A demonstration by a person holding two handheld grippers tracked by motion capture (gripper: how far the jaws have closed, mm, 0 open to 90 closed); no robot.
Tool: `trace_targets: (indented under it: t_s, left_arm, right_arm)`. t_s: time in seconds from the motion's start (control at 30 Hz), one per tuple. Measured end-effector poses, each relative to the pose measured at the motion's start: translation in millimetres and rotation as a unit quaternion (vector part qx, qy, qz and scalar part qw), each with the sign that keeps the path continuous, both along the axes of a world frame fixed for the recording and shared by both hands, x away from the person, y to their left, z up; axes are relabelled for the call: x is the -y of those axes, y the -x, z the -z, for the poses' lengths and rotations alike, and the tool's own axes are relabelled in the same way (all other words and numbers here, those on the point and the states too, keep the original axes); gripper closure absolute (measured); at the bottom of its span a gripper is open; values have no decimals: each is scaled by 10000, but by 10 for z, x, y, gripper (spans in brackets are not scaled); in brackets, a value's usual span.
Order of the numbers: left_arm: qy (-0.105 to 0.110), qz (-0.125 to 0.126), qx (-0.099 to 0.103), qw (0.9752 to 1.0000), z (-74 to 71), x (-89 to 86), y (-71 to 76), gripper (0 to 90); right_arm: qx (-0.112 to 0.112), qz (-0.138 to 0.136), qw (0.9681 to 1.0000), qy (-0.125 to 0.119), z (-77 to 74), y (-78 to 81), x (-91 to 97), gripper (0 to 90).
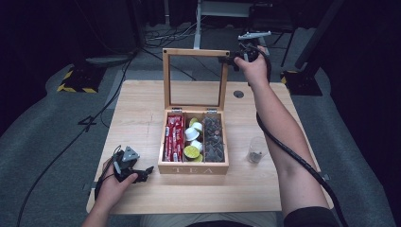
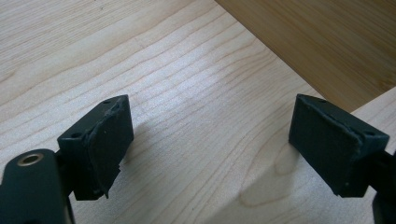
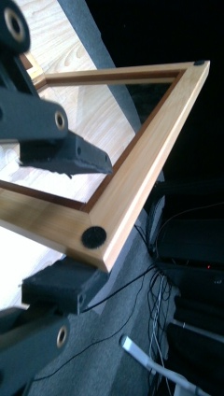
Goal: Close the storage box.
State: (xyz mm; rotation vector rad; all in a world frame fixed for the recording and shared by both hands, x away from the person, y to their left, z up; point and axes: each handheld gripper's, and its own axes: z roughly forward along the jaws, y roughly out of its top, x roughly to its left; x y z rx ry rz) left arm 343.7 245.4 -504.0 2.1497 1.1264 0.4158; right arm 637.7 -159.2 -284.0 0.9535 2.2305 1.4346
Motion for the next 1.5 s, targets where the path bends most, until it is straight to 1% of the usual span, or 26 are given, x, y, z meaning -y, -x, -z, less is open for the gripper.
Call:
trace_targets:
  t_s: [0.07, 0.17, 0.43, 0.53, 0.63, 0.7, 0.73, 0.83, 0.87, 1.0, 1.03, 1.07, 1.1, 1.13, 1.23, 1.27, 1.3, 1.37, 1.4, 1.43, 1.47, 1.5]
  left_arm:
    - [5, -1, 3, 10000, 1, 0, 0, 143]
    - [-1, 5, 2, 10000, 0, -1, -1, 143]
    - [12, 5, -1, 10000, 1, -1, -6, 143]
    - [18, -11, 10, 10000, 3, 1, -5, 143]
    - [14, 10, 4, 10000, 2, -1, -7, 143]
    - [10, -1, 14, 10000, 3, 0, -6, 143]
    - [16, -9, 18, 10000, 3, 1, -5, 143]
    - [24, -14, 19, 10000, 4, 2, -5, 143]
    - [27, -6, 9, 10000, 4, 2, -6, 143]
    - [16, -12, 11, 10000, 2, 2, -8, 143]
    - [16, -12, 11, 10000, 2, 2, -8, 143]
    - [17, -13, 12, 10000, 3, 3, -8, 143]
    - [17, -13, 12, 10000, 3, 3, -8, 143]
    - [17, -13, 11, 10000, 2, 2, -8, 143]
    - [18, -11, 13, 10000, 3, 3, -8, 143]
    - [18, -11, 13, 10000, 3, 3, -8, 143]
    - [15, -12, 11, 10000, 2, 2, -8, 143]
    - [15, -11, 11, 10000, 2, 2, -8, 143]
    - [11, -11, 12, 10000, 2, 2, -8, 143]
    - [11, -11, 12, 10000, 2, 2, -8, 143]
    - [11, -9, 13, 10000, 3, 2, -9, 143]
    - [11, -9, 13, 10000, 3, 2, -9, 143]
  right_arm:
    - [-11, -2, 10000, -21, -8, 10, 27, 567]
    - [0, -27, 10000, 3, -29, 39, 48, 583]
    - [88, -107, 9998, 143, -114, 177, 59, 597]
    - [97, -158, 9997, 138, -137, 222, 71, 603]
    - [212, -244, 9993, 184, -159, 310, 87, 612]
    - [231, -263, 9992, 212, -166, 339, 91, 614]
    - [298, -324, 9987, 261, -182, 394, 98, 619]
    - [343, -379, 9982, 311, -202, 455, 107, 625]
    - [397, -437, 9976, 365, -222, 533, 114, 630]
    - [503, -518, 9962, 480, -245, 668, 124, 638]
    - [503, -518, 9962, 480, -245, 668, 124, 638]
    - [565, -594, 9953, 519, -253, 747, 136, 645]
    - [565, -594, 9953, 519, -253, 747, 136, 645]
    - [608, -627, 9947, 539, -256, 808, 144, 650]
    - [634, -700, 9939, 577, -261, 915, 157, 657]
    - [634, -700, 9939, 577, -261, 915, 157, 657]
    - [643, -733, 9935, 588, -260, 949, 162, 659]
    - [681, -801, 9925, 617, -252, 1052, 173, 663]
    - [702, -823, 9921, 639, -251, 1085, 175, 664]
    - [702, -823, 9921, 639, -251, 1085, 175, 664]
    - [746, -864, 9909, 707, -248, 1163, 176, 664]
    - [762, -879, 9905, 731, -246, 1188, 176, 664]
